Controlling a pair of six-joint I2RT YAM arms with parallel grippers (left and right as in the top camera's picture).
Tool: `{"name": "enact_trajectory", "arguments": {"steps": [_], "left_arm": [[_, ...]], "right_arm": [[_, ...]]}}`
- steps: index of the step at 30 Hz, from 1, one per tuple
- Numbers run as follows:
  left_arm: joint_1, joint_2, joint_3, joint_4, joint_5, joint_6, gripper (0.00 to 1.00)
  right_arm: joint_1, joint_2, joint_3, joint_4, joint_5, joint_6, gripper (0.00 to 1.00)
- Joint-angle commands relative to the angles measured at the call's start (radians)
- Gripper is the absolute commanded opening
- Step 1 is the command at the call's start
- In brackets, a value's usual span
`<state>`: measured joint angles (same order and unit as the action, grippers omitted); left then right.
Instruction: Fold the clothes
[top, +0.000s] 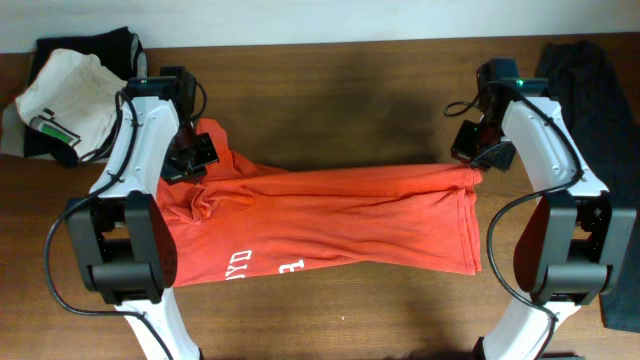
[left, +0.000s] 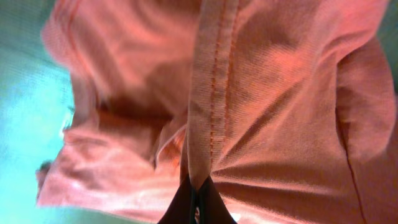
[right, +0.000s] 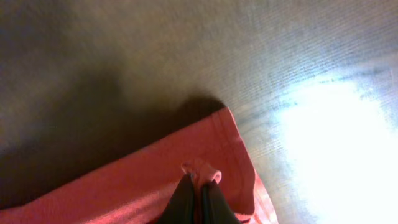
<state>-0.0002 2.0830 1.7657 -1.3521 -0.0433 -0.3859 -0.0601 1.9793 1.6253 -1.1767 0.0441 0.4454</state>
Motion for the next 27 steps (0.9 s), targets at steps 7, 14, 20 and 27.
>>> {"name": "enact_trajectory", "arguments": {"steps": [7,14,20,27], "left_arm": [[0.014,-0.038,-0.037,-0.147,-0.085,-0.006,0.01],[0.013,-0.038,-0.104,-0.275,-0.186,-0.074,0.01],[0.013,-0.038,-0.270,-0.190,-0.190,-0.073,0.07],[0.014,-0.038,-0.319,-0.152,-0.190,-0.069,0.44]], "right_arm": [[0.003,-0.030,-0.007,-0.130,0.013,0.005,0.08],[0.021,-0.028,-0.031,-0.141,0.021,0.005,0.04],[0.021,-0.026,-0.116,-0.126,0.056,0.009,0.04],[0.021,-0.026,-0.150,-0.165,0.059,0.005,0.62]]}}
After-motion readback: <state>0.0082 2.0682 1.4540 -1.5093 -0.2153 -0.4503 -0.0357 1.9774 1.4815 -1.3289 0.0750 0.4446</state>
